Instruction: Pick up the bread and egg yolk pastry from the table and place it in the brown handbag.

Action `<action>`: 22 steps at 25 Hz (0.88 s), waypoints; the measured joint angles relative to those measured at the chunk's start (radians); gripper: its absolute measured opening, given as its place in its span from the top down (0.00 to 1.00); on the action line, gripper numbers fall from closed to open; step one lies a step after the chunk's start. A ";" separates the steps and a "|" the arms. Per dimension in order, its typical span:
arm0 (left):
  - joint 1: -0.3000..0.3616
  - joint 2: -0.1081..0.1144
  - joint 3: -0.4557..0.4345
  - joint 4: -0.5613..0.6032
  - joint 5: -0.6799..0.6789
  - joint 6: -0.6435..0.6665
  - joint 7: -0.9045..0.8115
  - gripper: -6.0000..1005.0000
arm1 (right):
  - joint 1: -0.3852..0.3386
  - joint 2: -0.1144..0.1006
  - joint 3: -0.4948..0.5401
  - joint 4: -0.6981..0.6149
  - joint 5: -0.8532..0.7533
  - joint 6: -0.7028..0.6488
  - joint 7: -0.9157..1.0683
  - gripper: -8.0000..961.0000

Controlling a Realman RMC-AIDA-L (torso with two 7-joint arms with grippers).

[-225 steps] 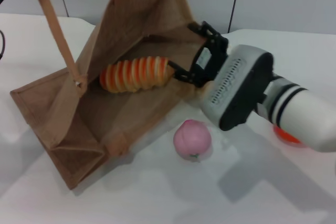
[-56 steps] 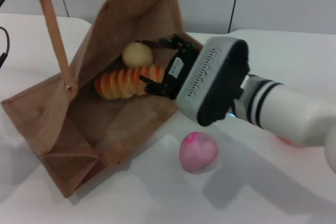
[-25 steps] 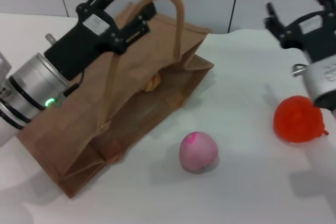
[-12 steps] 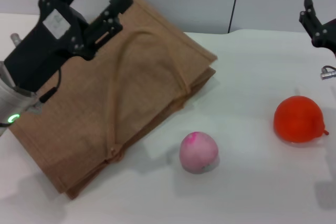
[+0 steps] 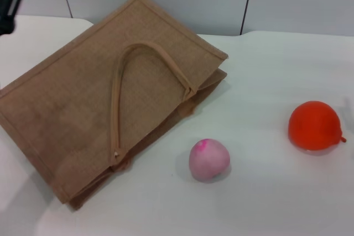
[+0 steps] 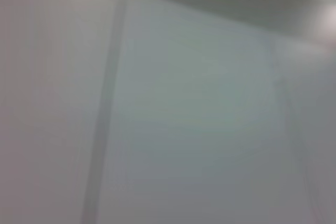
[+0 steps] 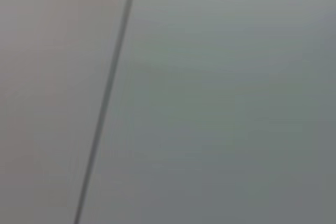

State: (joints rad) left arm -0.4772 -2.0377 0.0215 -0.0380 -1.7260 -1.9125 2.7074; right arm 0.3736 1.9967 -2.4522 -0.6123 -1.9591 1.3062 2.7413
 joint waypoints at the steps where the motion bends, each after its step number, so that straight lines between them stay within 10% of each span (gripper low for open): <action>1: 0.005 -0.001 0.000 -0.015 -0.038 0.020 0.009 0.23 | 0.008 0.010 0.004 0.046 0.001 0.019 0.031 0.07; 8: 0.001 -0.003 0.000 -0.085 -0.283 0.212 0.023 0.24 | 0.026 0.024 0.003 0.128 0.114 0.042 0.072 0.07; 22: -0.007 -0.003 0.001 -0.091 -0.307 0.258 0.011 0.24 | 0.027 0.024 -0.001 0.146 0.169 0.037 0.074 0.07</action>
State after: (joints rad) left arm -0.4846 -2.0406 0.0229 -0.1286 -2.0334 -1.6546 2.7189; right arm 0.4004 2.0211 -2.4528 -0.4661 -1.7900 1.3436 2.8154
